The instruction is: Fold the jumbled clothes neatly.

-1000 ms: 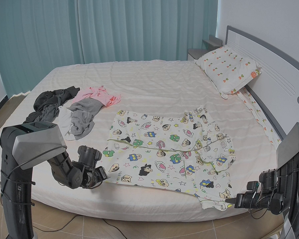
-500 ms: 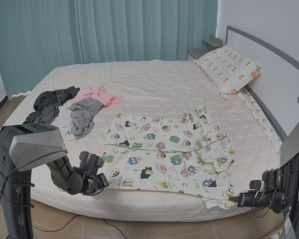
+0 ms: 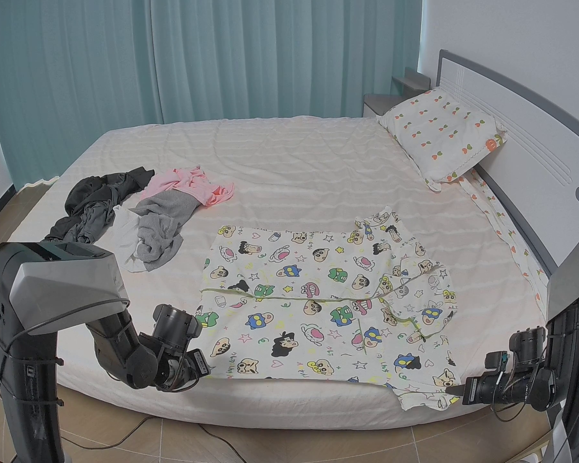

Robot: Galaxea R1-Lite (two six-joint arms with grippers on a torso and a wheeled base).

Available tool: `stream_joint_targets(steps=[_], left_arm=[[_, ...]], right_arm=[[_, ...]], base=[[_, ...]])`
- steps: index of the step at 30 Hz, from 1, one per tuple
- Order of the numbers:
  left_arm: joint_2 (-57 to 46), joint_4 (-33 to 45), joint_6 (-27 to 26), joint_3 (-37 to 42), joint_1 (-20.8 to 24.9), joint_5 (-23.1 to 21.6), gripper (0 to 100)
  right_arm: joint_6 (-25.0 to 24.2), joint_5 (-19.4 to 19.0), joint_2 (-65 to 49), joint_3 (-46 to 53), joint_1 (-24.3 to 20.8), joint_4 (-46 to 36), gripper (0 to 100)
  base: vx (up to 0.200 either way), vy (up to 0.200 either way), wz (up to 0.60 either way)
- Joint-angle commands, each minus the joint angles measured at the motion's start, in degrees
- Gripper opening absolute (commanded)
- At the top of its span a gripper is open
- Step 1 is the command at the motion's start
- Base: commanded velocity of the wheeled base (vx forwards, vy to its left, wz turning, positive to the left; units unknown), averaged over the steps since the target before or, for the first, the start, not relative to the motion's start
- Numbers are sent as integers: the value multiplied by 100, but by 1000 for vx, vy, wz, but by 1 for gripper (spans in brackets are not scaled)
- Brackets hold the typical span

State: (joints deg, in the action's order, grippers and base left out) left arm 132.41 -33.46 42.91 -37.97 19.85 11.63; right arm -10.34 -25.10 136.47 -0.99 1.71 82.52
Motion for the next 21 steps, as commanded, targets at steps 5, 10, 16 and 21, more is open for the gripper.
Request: stream_joint_targets(steps=[5, 10, 16, 21], left_arm=[[-75, 6, 103, 211, 142, 6, 0], [-137, 6, 112, 299, 160, 6, 0], [-339, -2, 103, 220, 160, 6, 0], [-647, 33, 112, -35, 142, 6, 0]], right_arm=[[120, -4, -147, 99, 93, -140, 0], [234, -12, -156, 99, 119, -315, 0], [208, -135, -385, 90, 102, -87, 0], [14, -294, -411, 64, 111, 713, 0]], base=[[0, 0, 0], [0, 0, 0], [0, 0, 0], [0, 0, 0]])
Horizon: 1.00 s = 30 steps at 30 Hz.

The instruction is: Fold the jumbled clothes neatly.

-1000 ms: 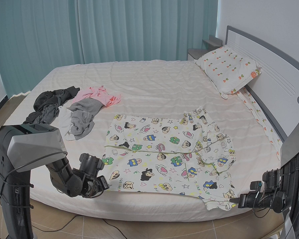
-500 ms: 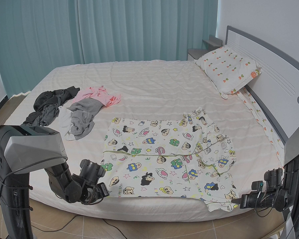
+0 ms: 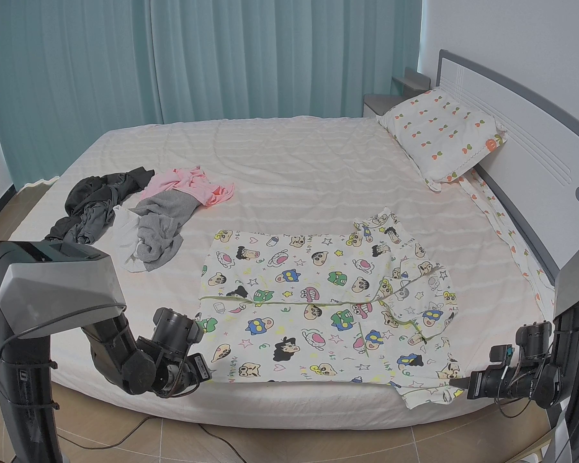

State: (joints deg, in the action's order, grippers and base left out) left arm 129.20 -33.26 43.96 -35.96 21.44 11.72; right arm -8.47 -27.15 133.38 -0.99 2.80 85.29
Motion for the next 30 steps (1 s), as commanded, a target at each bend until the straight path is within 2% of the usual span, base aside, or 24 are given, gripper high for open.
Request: stream_joint_targets(steps=[1, 7, 14, 17, 30], left_arm=[[-334, 12, 7, -289, -26, -3, 0], [-351, 126, 7, -754, -53, 6, 0], [-281, 1040, 34, -1748, -184, -3, 0], [-175, 1146, 69, -1967, -228, -3, 0], [677, 1744, 122, -3382, -439, 6, 0]], right_arm=[[-243, -89, -128, 37, 1, 471, 0], [-638, -62, -400, -455, -26, 428, 0], [-717, -45, -330, -1114, -52, 419, 0], [-744, -45, -295, -1325, -61, 419, 0], [-770, -27, -198, -2881, -26, -961, 0]], base=[[0, 0, 0], [0, 0, 0], [0, 0, 0], [0, 0, 0], [0, 0, 0]])
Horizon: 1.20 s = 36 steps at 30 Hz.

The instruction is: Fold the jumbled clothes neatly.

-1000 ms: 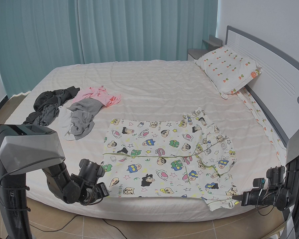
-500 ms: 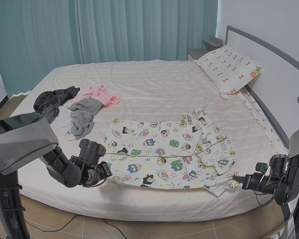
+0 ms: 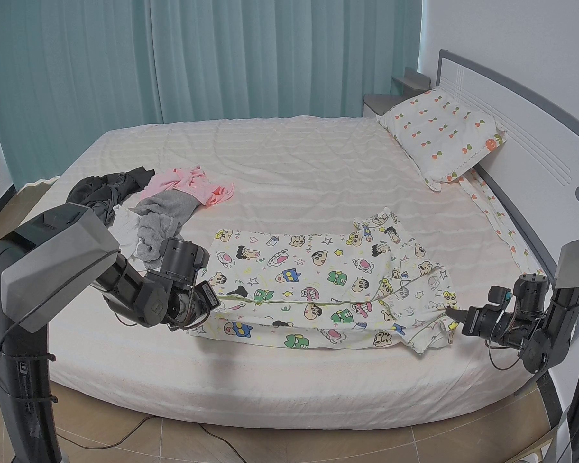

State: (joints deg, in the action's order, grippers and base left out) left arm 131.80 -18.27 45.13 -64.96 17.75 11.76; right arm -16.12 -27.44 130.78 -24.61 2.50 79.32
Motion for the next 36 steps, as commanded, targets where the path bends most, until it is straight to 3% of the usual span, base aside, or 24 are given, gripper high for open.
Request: stream_joint_targets(steps=[1, 12, 24, 34, 35, 36], left_arm=[[451, 324, 5, -588, -87, 1, 0], [1067, 852, 22, -1563, -219, 1, 0], [1594, 1388, 22, -2662, -272, 1, 0], [1875, 1863, 277, -3444, -254, 10, 0], [1884, 1889, 312, -3479, -263, 10, 100], [1884, 1950, 383, -3532, -263, 10, 100]], right_arm=[[-6, 11, 70, -615, 5, -471, 0], [-6, 266, 483, -1476, -4, -840, 0], [-6, 512, 686, -2496, -30, -1780, 0], [-6, 547, 1046, -2900, -30, -1877, 0], [-6, 564, 1055, -2909, -30, -1886, 0], [-6, 591, 1072, -2926, -30, -1886, 0]], base=[[0, 0, 0], [0, 0, 0], [0, 0, 0], [0, 0, 0], [0, 0, 0], [0, 0, 0]])
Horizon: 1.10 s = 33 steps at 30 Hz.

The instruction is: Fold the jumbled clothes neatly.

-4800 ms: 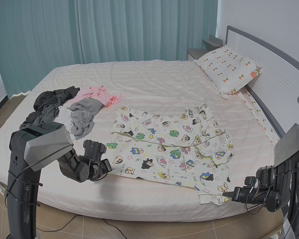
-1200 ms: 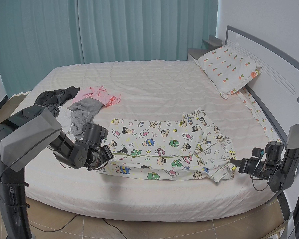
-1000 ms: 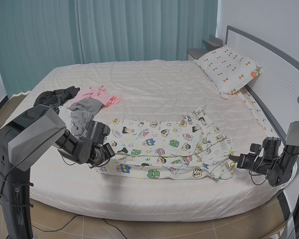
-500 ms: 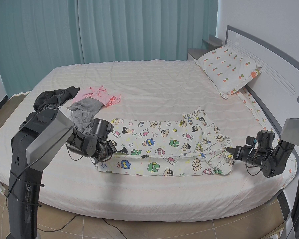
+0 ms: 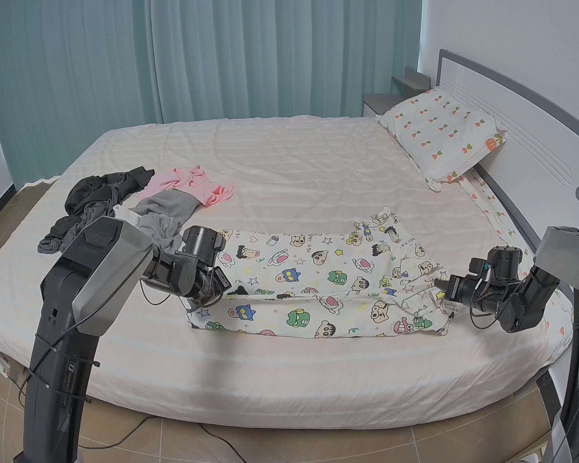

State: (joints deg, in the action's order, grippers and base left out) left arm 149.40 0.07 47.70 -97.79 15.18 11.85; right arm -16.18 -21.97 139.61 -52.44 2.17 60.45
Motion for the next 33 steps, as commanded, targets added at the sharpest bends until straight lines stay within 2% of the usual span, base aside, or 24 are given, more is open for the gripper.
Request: stream_joint_targets(steps=[1, 8, 13, 17, 19, 23, 24, 26, 27, 28, 29, 31, 33], left_arm=[[125, 133, 134, -258, -6, 2, 100], [90, 160, 354, -275, -59, 142, 100], [-112, 168, 494, -205, -164, 160, 100], [-807, 151, 653, 261, -366, -86, 100], [-1220, 116, 661, 674, -410, -464, 100], [-2231, -201, 749, 2001, -445, -1308, 100], [-2336, -289, 785, 2186, -445, -1396, 100], [-2942, -1000, 1075, 3293, -437, -1914, 100], [-2942, -1000, 1075, 3293, -437, -1914, 100], [-3329, -1589, 1259, 4119, -437, -2292, 100], [-3549, -1976, 1365, 4620, -437, -2468, 100], [-3769, -2468, 1488, 5244, -428, -2591, 100], [-3883, -3004, 1927, 5789, -428, -2732, 100]], right_arm=[[-8, 43, 190, -143, 3, 2, 100], [-298, 70, 119, -117, 47, 63, 100], [-606, 316, 23, -47, 170, 151, 100], [-1617, 351, -636, 516, 108, 336, 100], [-2056, 386, -891, 753, -15, 344, 100], [-3234, 870, -1181, 1201, -393, 362, 100], [-3366, 931, -1199, 1219, -428, 362, 100], [-4007, 1151, -1181, 1412, -621, 415, 100], [-4007, 1151, -1181, 1412, -621, 415, 100], [-4271, 1160, -1173, 1641, -736, 555, 100], [-4385, 1133, -1173, 1817, -771, 722, 100], [-4438, 1107, -1155, 2036, -806, 1074, 100], [-4429, 1107, -1155, 2344, -885, 1540, 100]], base=[[0, 0, 0], [0, 0, 0], [0, 0, 0], [0, 0, 0], [0, 0, 0], [0, 0, 0], [0, 0, 0], [0, 0, 0], [0, 0, 0], [0, 0, 0], [0, 0, 0], [0, 0, 0], [0, 0, 0]])
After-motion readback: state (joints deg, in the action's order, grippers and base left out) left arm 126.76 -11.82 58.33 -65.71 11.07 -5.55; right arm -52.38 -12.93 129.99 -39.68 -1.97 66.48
